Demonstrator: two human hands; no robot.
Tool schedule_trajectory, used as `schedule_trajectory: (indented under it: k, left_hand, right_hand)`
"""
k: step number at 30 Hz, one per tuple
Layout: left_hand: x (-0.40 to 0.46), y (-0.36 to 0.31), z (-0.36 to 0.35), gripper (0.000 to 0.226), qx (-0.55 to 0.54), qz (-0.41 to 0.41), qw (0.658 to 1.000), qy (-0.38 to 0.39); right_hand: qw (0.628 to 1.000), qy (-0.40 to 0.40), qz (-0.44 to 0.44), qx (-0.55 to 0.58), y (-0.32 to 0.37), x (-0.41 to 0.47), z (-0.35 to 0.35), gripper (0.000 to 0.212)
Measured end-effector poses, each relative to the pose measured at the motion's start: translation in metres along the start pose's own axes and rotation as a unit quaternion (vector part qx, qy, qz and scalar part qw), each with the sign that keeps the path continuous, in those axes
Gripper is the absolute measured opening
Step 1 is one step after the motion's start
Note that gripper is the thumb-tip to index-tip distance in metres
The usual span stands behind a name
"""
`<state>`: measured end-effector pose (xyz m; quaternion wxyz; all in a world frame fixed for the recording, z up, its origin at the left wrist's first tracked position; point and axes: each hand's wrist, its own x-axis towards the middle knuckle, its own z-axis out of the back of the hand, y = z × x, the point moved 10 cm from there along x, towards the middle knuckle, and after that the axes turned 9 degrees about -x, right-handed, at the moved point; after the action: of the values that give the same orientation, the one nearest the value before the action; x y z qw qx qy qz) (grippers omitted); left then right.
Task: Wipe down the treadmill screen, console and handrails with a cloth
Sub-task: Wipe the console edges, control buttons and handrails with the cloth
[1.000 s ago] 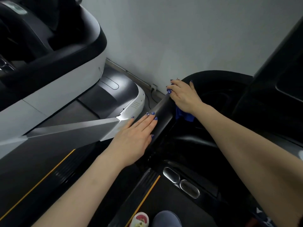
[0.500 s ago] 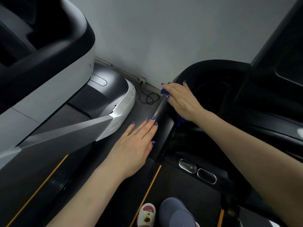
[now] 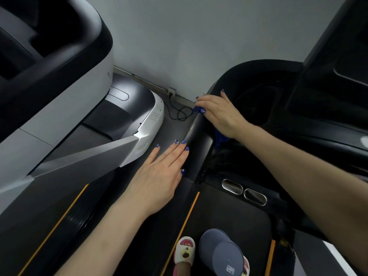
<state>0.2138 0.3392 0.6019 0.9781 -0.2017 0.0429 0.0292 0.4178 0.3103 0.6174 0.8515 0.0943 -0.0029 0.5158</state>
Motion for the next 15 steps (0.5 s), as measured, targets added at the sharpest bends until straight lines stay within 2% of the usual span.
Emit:
schedule_trajectory:
  k: [2, 6, 9, 11, 15]
  left_hand:
    - [-0.005, 0.001, 0.000, 0.062, 0.009, 0.004, 1.000, -0.006]
    - [-0.012, 0.000, -0.002, 0.060, 0.013, 0.004, 1.000, -0.009]
    - [-0.018, 0.004, -0.002, 0.060, 0.009, 0.010, 1.000, -0.016]
    - [-0.021, 0.004, -0.002, 0.059, 0.012, 0.013, 1.000, -0.021]
    - [-0.027, 0.004, -0.002, 0.060, 0.007, 0.017, 1.000, -0.023]
  right_hand:
    - [1.000, -0.026, -0.012, 0.001, 0.015, -0.006, -0.002, 0.038]
    - [0.997, 0.011, 0.074, 0.016, 0.023, -0.032, -0.007, 0.048]
    - [1.000, -0.017, 0.012, 0.021, 0.018, -0.023, -0.002, 0.040]
    - [0.999, -0.045, -0.021, 0.021, 0.034, -0.024, -0.002, 0.043]
    - [0.997, 0.011, 0.079, 0.008, 0.051, -0.045, -0.008, 0.053]
